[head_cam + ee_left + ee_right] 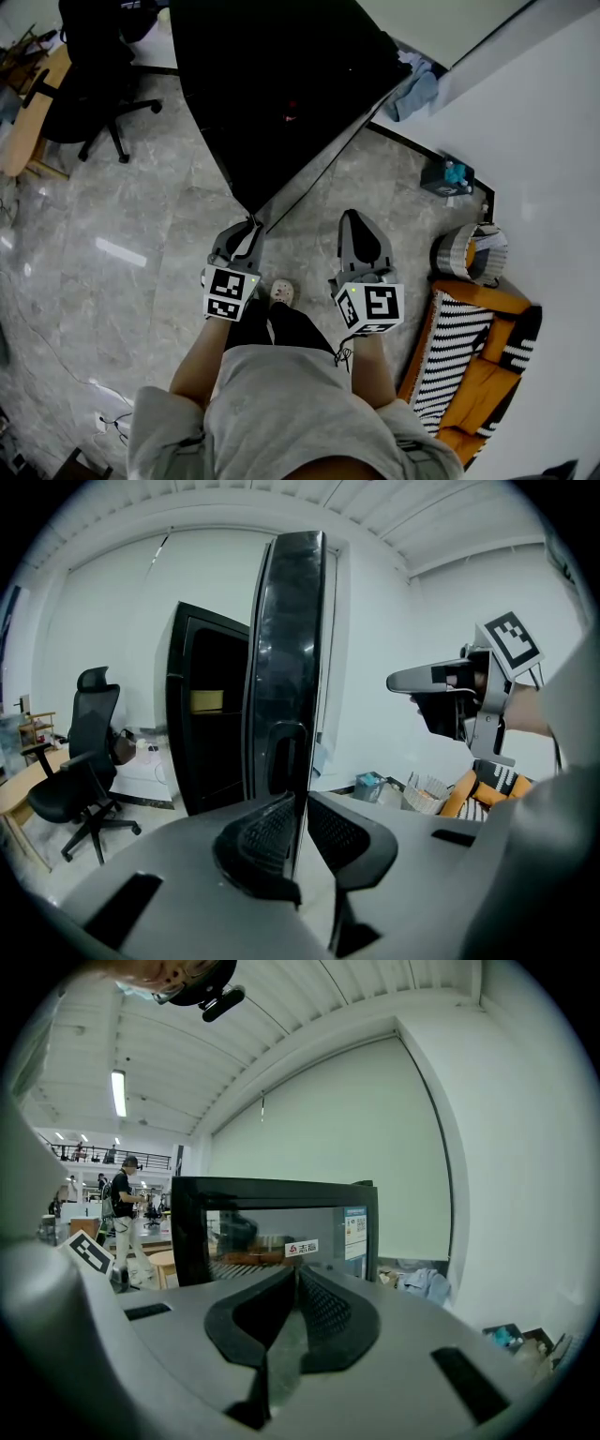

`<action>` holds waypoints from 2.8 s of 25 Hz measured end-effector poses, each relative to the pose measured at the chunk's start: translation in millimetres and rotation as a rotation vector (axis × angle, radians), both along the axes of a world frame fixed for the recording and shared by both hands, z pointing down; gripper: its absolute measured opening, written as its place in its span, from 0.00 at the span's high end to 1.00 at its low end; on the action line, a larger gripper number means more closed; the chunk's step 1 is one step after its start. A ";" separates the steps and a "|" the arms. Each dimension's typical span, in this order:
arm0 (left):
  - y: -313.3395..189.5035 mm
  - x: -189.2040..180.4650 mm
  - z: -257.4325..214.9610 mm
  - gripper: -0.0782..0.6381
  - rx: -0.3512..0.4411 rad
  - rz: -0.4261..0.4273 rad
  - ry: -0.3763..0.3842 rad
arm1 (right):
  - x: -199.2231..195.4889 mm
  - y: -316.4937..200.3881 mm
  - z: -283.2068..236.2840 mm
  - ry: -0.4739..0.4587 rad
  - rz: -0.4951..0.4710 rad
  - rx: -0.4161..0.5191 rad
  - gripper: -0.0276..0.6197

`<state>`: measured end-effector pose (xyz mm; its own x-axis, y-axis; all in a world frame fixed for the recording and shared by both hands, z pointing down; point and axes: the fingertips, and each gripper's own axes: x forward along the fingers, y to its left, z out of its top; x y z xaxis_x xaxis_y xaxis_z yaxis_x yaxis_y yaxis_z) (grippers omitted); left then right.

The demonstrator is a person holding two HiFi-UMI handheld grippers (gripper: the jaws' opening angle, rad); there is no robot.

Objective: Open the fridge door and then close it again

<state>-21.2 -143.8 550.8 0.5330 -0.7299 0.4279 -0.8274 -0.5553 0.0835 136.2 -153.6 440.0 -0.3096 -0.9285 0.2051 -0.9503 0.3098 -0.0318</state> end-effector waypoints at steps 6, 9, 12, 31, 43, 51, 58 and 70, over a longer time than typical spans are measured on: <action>-6.7 -6.8 -0.1 0.82 -0.003 -0.011 0.005 | 0.7 -1.5 -1.5 0.000 -0.003 0.003 0.92; -11.1 -10.2 -0.5 0.82 -0.025 -0.024 0.022 | 0.3 -3.3 -1.6 0.001 -0.004 0.004 0.92; -16.5 -15.3 -0.6 0.81 -0.036 -0.038 0.033 | 0.2 -4.6 -2.7 0.002 -0.004 0.005 0.92; -79.6 -64.5 -0.1 0.79 -0.023 -0.102 0.016 | -11.8 -24.0 -0.3 0.012 0.004 -0.004 0.92; -114.8 -83.5 0.1 0.78 -0.024 -0.125 -0.004 | -14.5 -37.7 0.7 0.017 0.010 -0.011 0.92; -125.8 -87.8 0.7 0.78 -0.020 -0.130 -0.016 | -15.6 -45.6 2.0 0.019 0.005 -0.015 0.92; -123.0 -89.5 0.0 0.78 -0.013 -0.137 -0.025 | -22.4 -47.4 0.5 0.016 -0.016 -0.011 0.92; -85.6 -110.2 -37.1 0.87 0.054 -0.214 0.012 | -43.8 -42.5 -19.7 0.010 -0.089 0.035 0.92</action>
